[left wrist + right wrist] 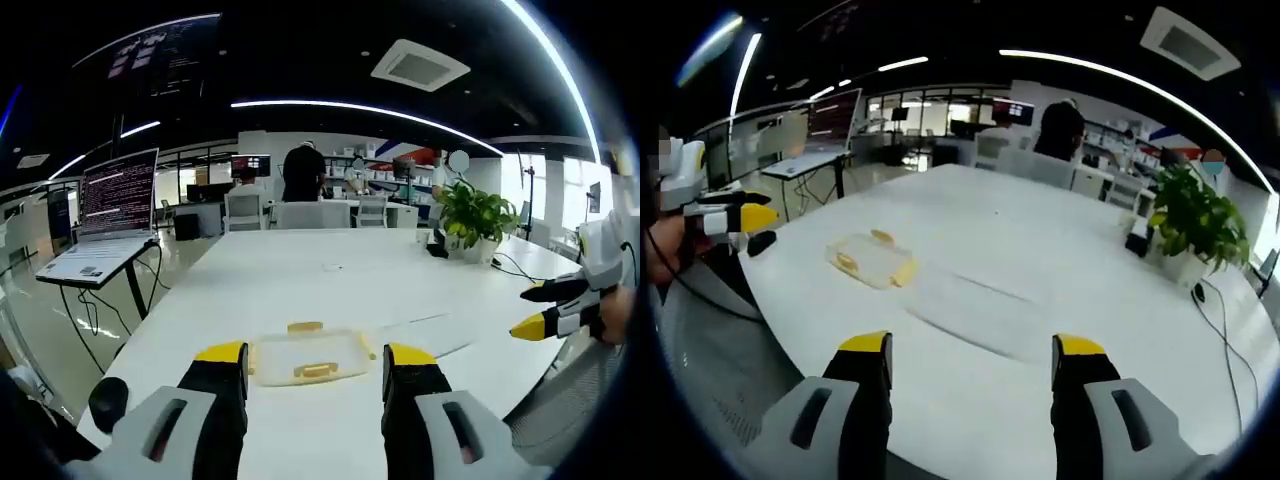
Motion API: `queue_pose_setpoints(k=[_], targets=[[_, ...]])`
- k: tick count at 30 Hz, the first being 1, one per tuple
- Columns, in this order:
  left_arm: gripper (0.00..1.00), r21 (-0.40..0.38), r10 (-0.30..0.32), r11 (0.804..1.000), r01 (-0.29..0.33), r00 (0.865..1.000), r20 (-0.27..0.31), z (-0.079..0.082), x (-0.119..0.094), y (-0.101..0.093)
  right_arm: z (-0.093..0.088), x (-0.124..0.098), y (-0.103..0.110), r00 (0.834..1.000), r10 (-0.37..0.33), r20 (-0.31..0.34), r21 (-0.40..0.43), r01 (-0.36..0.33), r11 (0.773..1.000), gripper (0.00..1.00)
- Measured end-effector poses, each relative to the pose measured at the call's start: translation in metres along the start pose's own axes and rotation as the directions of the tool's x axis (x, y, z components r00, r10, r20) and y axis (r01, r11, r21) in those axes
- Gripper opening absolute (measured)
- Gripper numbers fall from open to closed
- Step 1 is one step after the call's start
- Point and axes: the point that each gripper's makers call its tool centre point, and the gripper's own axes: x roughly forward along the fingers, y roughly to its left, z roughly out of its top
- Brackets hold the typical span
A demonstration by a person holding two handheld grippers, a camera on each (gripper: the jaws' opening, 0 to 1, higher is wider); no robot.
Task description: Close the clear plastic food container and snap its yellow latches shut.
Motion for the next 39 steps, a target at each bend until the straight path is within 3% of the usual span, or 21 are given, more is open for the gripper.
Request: queue_pose_setpoints(k=[39], targets=[[0.49, -0.001, 0.018, 1.000, -0.018, 1.000, 0.000, -0.0021, -0.0027, 0.0015, -0.0049, -0.0011, 0.0018, 1.000, 0.004, -0.014, 0.000, -0.004, 1.000, 0.61]])
